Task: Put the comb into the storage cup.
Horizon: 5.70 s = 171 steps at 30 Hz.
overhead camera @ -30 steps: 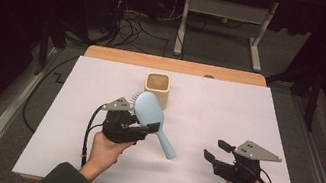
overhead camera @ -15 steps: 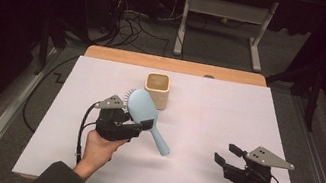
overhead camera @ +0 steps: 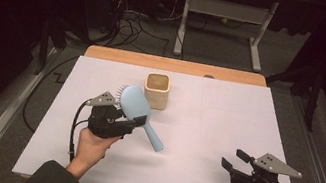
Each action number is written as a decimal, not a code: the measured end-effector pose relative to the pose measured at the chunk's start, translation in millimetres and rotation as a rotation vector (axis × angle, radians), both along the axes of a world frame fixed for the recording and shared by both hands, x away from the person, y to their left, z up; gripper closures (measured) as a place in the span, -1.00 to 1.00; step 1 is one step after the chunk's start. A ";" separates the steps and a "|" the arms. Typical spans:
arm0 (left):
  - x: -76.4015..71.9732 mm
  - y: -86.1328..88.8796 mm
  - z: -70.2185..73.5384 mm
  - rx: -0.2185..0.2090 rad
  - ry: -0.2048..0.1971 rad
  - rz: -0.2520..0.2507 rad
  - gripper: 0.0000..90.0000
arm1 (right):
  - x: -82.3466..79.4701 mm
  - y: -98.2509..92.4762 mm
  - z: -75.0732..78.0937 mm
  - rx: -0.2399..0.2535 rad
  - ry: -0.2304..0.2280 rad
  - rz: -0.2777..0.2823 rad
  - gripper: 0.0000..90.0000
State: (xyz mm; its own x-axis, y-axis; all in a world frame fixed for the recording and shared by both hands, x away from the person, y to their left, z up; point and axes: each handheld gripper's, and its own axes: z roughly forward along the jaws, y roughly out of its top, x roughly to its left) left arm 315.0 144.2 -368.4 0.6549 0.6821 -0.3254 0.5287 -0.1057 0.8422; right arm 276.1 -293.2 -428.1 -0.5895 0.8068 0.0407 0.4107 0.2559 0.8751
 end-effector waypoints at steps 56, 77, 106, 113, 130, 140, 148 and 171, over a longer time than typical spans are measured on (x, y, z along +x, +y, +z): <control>22.5 21.2 30.6 0.023 -0.034 0.091 0.16 | -34.0 -34.4 -33.9 0.087 -0.082 -0.060 -0.28; 50.1 10.9 33.5 0.055 -0.025 0.111 0.16 | -32.6 -31.9 -34.2 0.089 -0.087 -0.048 -0.27; 71.2 -0.4 55.2 0.088 -0.050 0.126 0.16 | -32.1 -32.1 -34.5 0.091 -0.098 -0.041 -0.26; 76.5 -1.0 62.3 0.093 -0.057 0.132 0.16 | -32.1 -32.0 -34.6 0.089 -0.096 -0.039 -0.26; 99.8 -7.7 77.7 0.123 -0.063 0.160 0.16 | -32.3 -32.7 -34.4 0.092 -0.101 -0.037 -0.26; 110.9 -7.8 84.2 0.112 -0.069 0.188 0.16 | -32.2 -32.6 -34.5 0.092 -0.104 -0.036 -0.26; 119.1 -14.7 87.1 0.127 -0.078 0.198 0.16 | -32.1 -32.7 -34.5 0.091 -0.106 -0.035 -0.26; 141.3 -22.7 81.3 0.147 -0.060 0.248 0.16 | -32.6 -33.3 -34.3 0.093 -0.108 -0.038 -0.26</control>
State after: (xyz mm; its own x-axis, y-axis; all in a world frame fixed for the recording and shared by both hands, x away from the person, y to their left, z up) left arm 456.2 121.5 -287.2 0.4777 0.8605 -0.1770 0.5032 -0.1028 0.8580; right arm 243.6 -326.5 -462.4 -0.5638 0.8241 0.0544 0.3207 0.1577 0.9340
